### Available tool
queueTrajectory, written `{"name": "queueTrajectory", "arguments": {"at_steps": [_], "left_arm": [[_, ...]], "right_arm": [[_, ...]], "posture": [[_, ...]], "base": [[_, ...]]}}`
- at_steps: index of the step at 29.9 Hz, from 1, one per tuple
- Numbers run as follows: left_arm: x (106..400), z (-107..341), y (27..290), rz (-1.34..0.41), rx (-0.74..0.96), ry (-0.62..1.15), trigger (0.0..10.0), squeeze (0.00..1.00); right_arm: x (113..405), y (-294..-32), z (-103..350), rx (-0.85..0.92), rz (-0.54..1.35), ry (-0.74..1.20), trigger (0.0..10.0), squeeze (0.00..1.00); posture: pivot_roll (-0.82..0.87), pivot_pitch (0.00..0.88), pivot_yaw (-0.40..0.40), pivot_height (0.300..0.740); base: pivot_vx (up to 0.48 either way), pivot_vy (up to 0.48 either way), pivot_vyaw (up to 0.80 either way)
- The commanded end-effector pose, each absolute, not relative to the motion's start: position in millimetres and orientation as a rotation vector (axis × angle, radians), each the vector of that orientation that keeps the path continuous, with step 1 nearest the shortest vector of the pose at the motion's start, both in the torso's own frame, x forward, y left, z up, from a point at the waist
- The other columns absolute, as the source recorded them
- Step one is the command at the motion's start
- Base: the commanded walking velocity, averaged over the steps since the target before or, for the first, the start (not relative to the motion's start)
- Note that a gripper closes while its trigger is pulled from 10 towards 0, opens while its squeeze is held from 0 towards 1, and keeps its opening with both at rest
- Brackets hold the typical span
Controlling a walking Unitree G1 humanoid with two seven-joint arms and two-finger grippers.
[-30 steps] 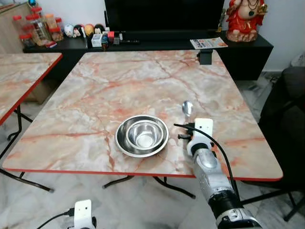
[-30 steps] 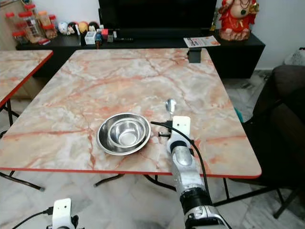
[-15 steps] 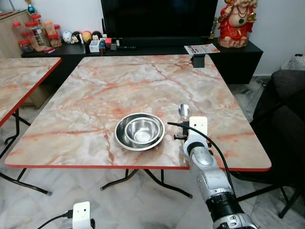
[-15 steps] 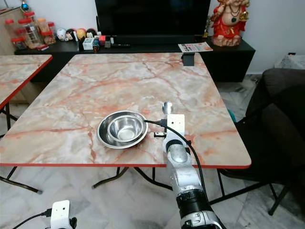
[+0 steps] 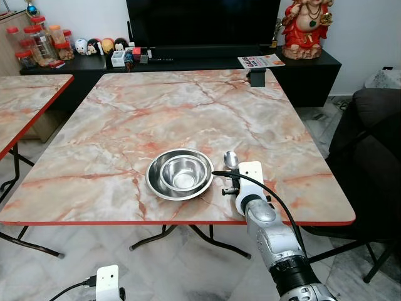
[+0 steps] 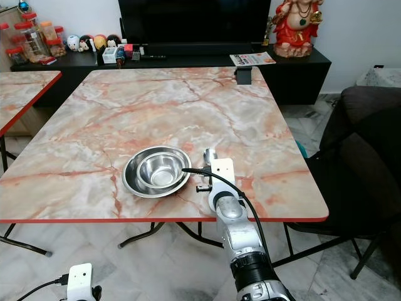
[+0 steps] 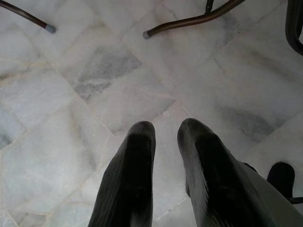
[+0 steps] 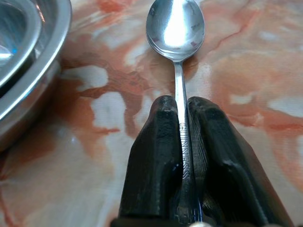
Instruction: Setting the table
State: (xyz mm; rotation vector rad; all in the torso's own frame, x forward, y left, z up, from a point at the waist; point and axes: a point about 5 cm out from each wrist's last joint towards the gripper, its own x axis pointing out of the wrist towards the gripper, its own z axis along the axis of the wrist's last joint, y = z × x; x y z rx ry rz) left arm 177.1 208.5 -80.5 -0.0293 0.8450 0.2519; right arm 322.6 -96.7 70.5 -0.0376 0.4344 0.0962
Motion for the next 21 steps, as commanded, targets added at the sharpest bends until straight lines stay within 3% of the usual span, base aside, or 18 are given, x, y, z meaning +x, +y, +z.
{"name": "queueTrajectory", "arguments": {"at_steps": [1,21], "left_arm": [[175.0,-81.7,210.2,0.263,-0.027,0.864,10.0,0.00],[175.0,-81.7,211.5,0.270,-0.029,0.868,10.0,0.00]], "right_arm": [[326.5,-94.4,76.1,-0.039,0.090,0.426,10.0,0.00],[335.8,-85.8,74.8,-0.026,0.052,0.446,10.0,0.00]], "posture": [[-0.04,0.000,0.016,0.709],[-0.03,0.000,0.013,0.709]], "base": [[0.000,0.000,0.00],[0.000,0.000,0.00]]}}
